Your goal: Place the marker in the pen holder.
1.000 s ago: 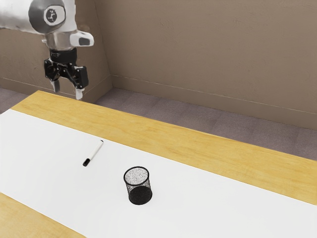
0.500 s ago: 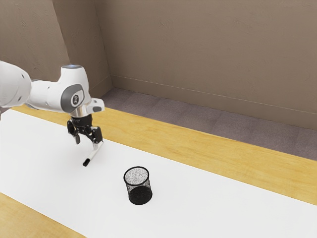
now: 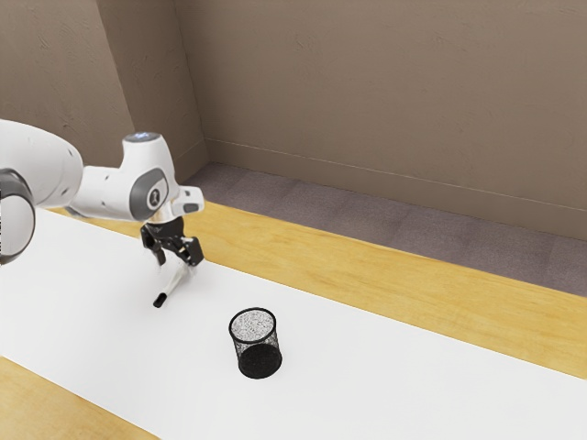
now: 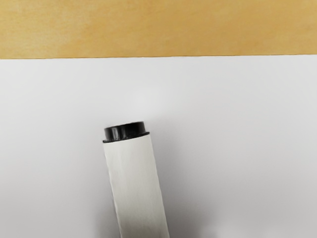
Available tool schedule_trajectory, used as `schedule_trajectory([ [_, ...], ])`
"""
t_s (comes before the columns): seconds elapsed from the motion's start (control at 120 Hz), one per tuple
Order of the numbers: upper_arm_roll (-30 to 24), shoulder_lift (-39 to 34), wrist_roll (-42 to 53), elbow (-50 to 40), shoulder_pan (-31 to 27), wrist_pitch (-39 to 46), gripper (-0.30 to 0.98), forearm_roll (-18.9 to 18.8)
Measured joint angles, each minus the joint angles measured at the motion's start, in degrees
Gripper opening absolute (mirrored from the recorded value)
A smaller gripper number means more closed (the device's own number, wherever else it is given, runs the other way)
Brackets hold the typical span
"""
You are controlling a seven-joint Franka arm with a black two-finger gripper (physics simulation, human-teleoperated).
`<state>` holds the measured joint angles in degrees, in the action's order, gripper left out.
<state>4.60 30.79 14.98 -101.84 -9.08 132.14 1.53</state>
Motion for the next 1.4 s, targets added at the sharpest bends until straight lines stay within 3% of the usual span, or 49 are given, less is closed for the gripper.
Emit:
schedule_trajectory([
  [0.908,0.81,2.63,4.1,3.83,1.03,-0.24,0.68,2.39],
  [1.258,0.85,2.56,4.4,3.55,0.55,-1.77,0.15,6.1],
  [1.4,1.01,2.56,4.27,3.55,0.63,-2.1,0.02,6.49],
])
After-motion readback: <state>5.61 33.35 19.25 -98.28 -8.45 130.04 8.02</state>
